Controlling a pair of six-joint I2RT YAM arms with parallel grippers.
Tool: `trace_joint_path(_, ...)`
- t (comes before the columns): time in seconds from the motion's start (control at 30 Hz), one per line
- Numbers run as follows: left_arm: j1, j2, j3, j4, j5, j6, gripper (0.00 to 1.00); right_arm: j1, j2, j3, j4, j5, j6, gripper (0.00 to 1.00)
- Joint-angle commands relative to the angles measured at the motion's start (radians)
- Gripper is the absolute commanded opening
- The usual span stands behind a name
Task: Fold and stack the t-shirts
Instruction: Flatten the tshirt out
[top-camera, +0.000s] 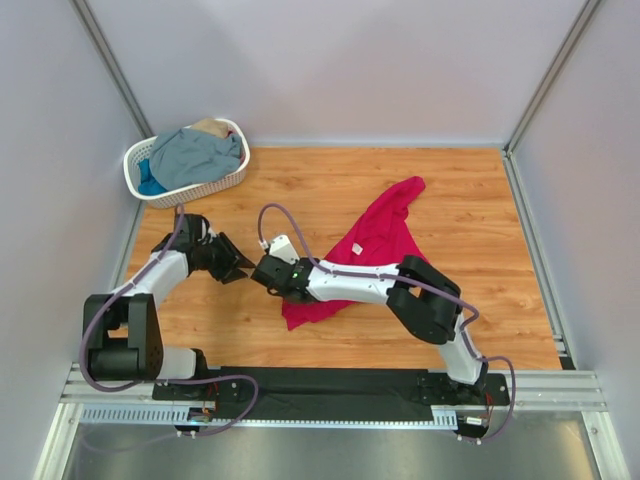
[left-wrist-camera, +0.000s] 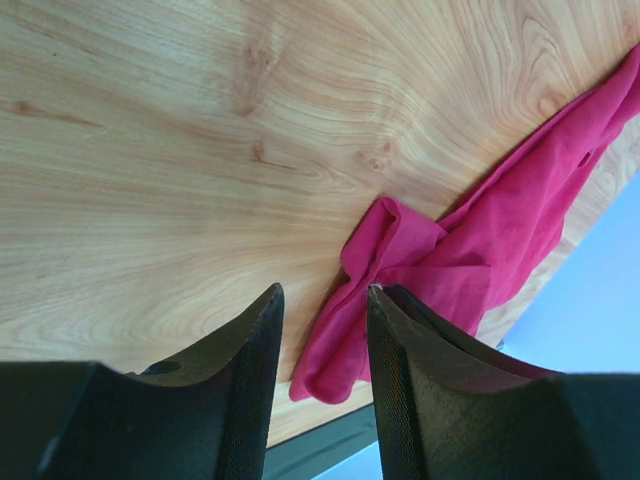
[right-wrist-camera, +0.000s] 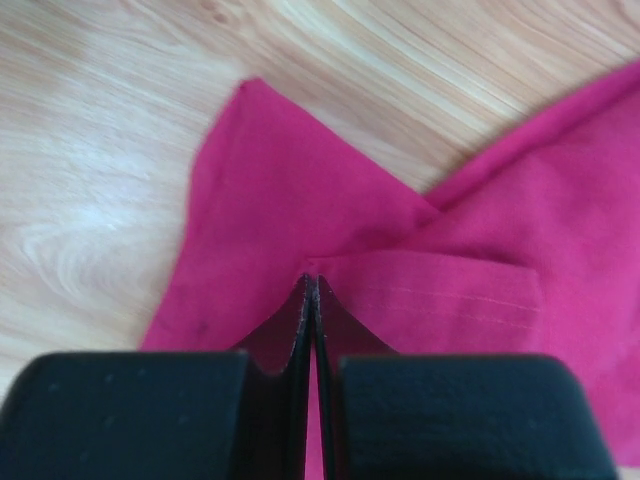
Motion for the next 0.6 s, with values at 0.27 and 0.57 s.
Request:
trace_joint_path(0.27,-0.084,-0.117,-0.009,-0.015,-0.053,0.066,0.46,-0.106,-0.441,-0.151,-0.199,0.095,0.060,0.00)
trace_joint_path(0.57,-0.133,-0.206,-0.069,-0.023,-0.107,0.063,0.49,-0.457,-0.893,-0.176,-0.503,0.246,0.039,0.00)
